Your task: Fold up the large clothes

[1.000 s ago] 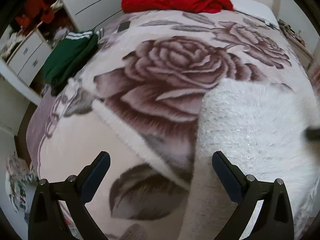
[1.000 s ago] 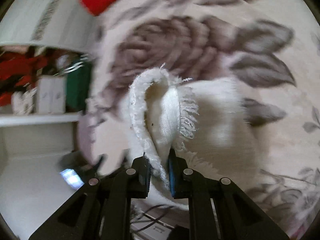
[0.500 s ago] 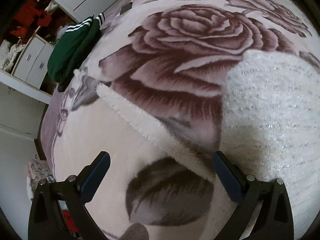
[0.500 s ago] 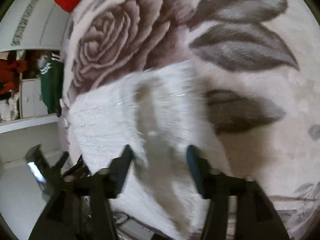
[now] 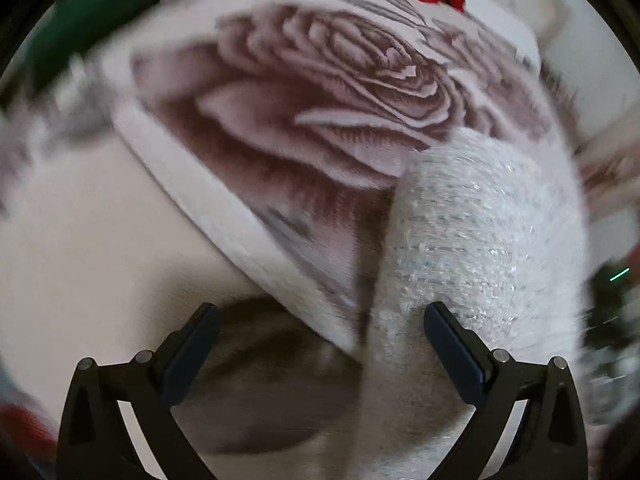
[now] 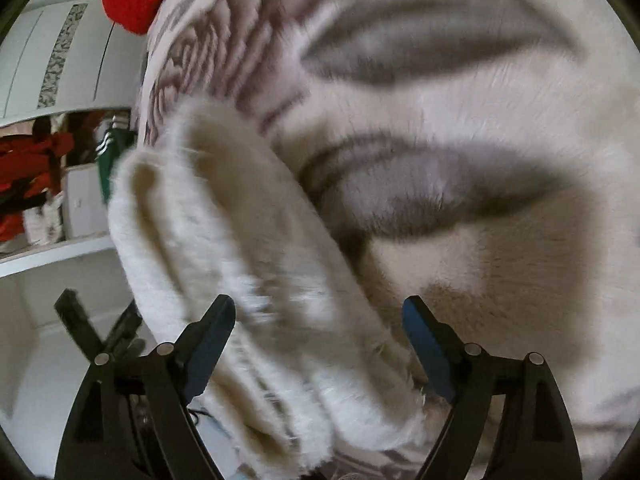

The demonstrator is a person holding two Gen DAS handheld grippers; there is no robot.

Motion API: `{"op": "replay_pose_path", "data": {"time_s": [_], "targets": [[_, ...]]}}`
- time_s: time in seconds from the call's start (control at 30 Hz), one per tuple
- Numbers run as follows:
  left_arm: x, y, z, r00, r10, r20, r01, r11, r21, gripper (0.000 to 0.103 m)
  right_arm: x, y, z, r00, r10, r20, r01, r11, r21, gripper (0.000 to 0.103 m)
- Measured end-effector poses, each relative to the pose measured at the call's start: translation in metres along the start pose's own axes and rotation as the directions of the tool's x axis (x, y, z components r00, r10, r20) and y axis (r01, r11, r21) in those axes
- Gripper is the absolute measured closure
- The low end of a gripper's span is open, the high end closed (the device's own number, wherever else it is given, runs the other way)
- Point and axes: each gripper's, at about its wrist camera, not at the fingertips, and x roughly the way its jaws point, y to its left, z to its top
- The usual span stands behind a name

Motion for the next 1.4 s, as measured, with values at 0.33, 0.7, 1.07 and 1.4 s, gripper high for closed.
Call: {"op": "replay_pose_path", "data": {"time_s": [0.33, 0.7, 1.07, 1.4], "targets": [[0.026, -0.019, -0.005, 0.93, -0.352, -0.11, 0.349, 0.936, -0.048, 0.0, 0.05, -0.031, 0.01, 0.949, 0.277, -0.148, -0.266, 0.96, 0.093, 0.009], [0.008, -0.079, 0.03, 0.957, -0.288, -0.015, 0.289, 0.954, 0.082, 0.043, 0.068, 0.015, 0.003, 0.963, 0.265, -0.052, -0.267, 0.963, -0.03, 0.048], [-0.006, -0.119, 0.145, 0.962, -0.274, 0.001, 0.267, 0.938, 0.22, 0.043, 0.004, 0.057, 0.029, 0.944, 0.323, 0.069, -0.321, 0.946, -0.037, 0.055], [0.083, -0.204, 0.342, 0.953, -0.303, -0.008, 0.289, 0.901, 0.325, 0.043, -0.051, 0.088, 0.201, 0.94, 0.251, 0.231, -0.237, 0.968, -0.084, 0.055]]}}
